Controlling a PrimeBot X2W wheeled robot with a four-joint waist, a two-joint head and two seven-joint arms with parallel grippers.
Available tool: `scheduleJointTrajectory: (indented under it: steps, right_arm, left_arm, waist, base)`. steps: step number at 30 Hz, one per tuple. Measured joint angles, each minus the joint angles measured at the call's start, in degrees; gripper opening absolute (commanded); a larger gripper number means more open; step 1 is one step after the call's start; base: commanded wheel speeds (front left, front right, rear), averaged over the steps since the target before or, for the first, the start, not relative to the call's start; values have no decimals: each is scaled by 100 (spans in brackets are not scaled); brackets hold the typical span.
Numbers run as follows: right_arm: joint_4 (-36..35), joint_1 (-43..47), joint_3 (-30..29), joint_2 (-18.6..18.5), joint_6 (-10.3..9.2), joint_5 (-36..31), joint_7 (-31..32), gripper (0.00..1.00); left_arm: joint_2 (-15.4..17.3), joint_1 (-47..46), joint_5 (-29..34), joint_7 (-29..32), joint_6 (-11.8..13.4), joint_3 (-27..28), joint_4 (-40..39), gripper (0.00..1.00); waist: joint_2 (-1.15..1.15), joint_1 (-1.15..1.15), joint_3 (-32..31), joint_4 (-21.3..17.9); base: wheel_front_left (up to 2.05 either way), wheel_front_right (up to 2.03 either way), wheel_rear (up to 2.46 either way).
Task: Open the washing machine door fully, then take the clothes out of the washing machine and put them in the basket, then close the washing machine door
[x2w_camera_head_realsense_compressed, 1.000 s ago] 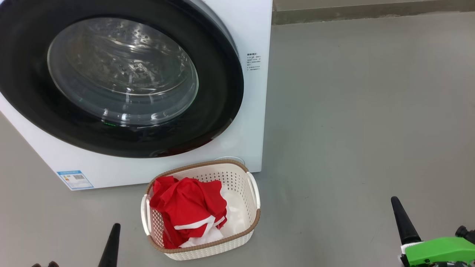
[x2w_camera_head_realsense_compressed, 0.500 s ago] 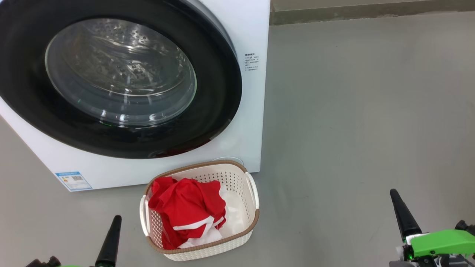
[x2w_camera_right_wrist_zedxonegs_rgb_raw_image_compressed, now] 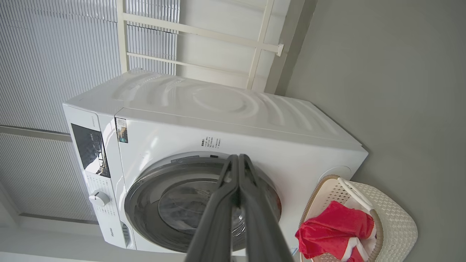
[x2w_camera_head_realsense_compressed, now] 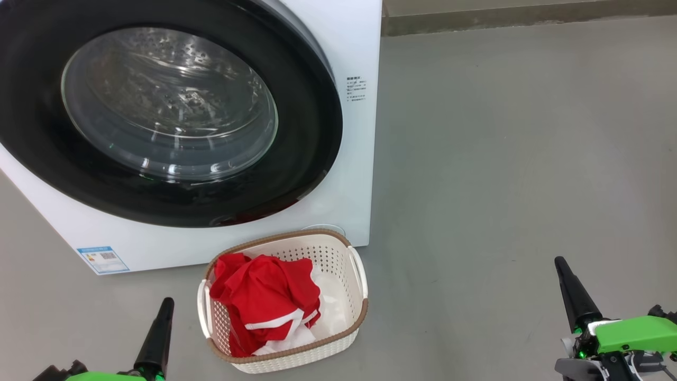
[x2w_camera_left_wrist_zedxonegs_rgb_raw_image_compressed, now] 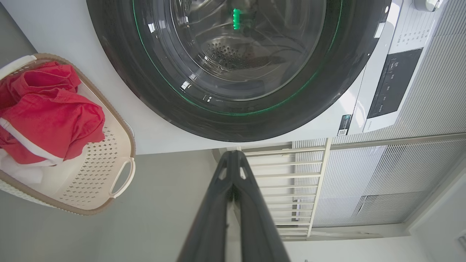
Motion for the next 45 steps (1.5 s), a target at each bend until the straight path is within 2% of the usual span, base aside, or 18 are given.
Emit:
scheduleJointTrajectory:
  steps: [9, 45]
  right_arm:
    - [4, -139, -12, -14, -7, 438, 115, 0]
    - [4, -154, -34, -13, -7, 442, 148, 0]
  left_arm:
    - [-38, -110, -398, 109, 0, 27, 15, 0]
    - [-46, -111, -412, 116, 0, 36, 18, 0]
  waist:
    - [0, 0, -2, -15]
    - [0, 0, -3, -14]
  base:
    - [0, 0, 0]
    - [0, 0, 0]
